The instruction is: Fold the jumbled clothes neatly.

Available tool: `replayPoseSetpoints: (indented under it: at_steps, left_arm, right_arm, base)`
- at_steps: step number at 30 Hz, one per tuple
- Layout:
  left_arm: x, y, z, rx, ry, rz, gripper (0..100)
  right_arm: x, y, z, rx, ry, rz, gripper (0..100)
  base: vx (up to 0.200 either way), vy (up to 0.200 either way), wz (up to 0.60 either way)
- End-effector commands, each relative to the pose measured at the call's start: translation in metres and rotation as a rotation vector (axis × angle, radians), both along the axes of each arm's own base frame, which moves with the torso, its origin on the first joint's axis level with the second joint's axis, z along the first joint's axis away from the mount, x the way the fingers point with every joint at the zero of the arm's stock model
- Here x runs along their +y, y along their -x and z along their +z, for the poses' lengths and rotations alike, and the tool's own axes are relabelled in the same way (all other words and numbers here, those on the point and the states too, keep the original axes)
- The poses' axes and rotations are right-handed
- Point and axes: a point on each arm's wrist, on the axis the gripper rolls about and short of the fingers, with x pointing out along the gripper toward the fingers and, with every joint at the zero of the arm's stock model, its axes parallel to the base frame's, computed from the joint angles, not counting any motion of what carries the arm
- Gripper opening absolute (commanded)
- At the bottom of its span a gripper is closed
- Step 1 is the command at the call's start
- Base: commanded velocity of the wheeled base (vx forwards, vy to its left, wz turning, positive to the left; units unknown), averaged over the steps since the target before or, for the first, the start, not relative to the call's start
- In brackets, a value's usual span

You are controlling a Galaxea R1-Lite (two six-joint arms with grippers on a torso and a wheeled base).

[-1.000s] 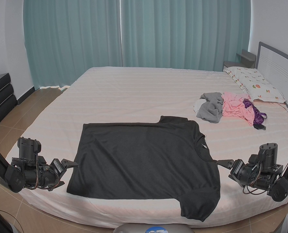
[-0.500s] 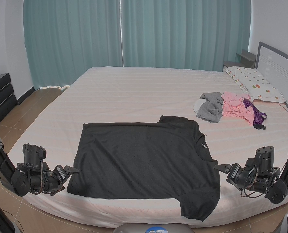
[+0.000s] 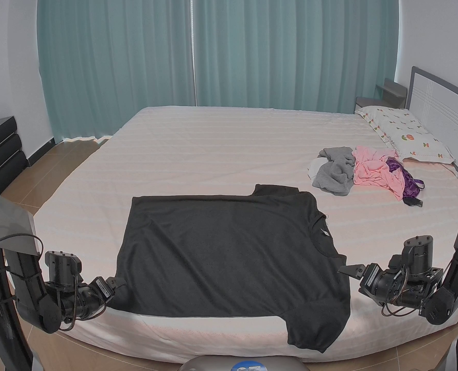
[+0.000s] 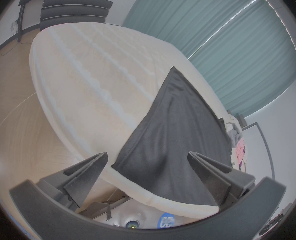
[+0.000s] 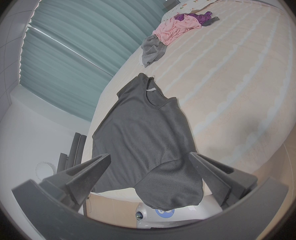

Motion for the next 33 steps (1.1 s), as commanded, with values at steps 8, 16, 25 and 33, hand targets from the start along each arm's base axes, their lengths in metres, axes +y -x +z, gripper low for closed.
replayPoseSetpoints:
  at_steps: [8, 16, 25, 33]
  left_arm:
    - [0.000, 0.002, -0.023, 0.083, -0.013, 0.001, 100]
    - [0.002, 0.006, -0.024, 0.102, -0.022, 0.015, 0]
    - [0.005, 0.021, -0.020, 0.131, -0.077, 0.004, 0]
    - [0.010, 0.029, -0.018, 0.147, -0.146, -0.004, 0]
  right_arm:
    - [0.000, 0.000, -0.003, 0.014, 0.003, 0.001, 100]
    - [0.000, 0.000, -0.004, 0.017, 0.004, 0.001, 100]
    - [0.000, 0.002, -0.005, 0.027, 0.007, 0.003, 100]
    - [0.002, -0.002, -0.019, 0.072, 0.025, 0.011, 100]
  base:
    - [0.000, 0.000, 0.00]
    - [0.000, 0.000, 0.00]
    - [0.000, 0.000, 0.00]
    - [0.000, 0.000, 0.00]
